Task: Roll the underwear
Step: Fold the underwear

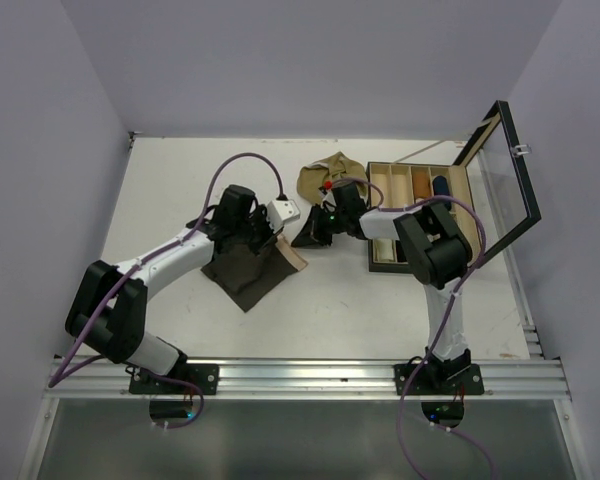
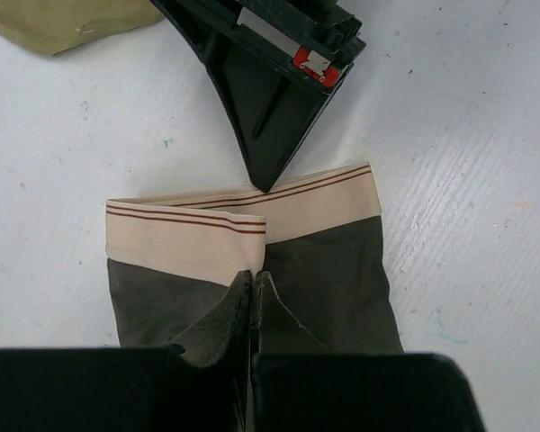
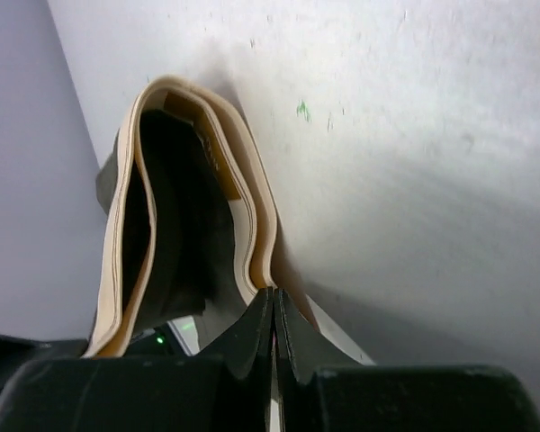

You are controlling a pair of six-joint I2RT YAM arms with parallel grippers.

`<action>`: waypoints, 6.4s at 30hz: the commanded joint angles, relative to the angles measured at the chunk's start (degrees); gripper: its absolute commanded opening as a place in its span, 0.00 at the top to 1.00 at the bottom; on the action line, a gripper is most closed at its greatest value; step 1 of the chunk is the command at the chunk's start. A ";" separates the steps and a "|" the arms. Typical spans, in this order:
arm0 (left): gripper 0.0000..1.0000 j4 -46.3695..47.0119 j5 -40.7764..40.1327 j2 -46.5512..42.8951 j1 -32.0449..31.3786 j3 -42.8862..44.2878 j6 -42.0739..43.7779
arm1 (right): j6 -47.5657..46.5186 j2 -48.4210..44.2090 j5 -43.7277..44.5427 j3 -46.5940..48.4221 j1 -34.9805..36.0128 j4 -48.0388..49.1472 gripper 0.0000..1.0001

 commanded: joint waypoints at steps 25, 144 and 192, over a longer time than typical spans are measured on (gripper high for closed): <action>1.00 3.46 2.60 -1.05 1.44 2.27 -2.23 | 6.17 3.97 1.70 8.20 2.62 7.82 0.96; 1.00 13.48 9.28 10.55 -8.22 -4.23 -12.51 | 11.44 11.18 6.27 1.26 3.41 7.38 1.00; 1.00 12.78 9.37 19.87 -8.14 -3.79 -16.03 | -15.71 4.32 9.26 22.70 -0.28 -29.70 0.79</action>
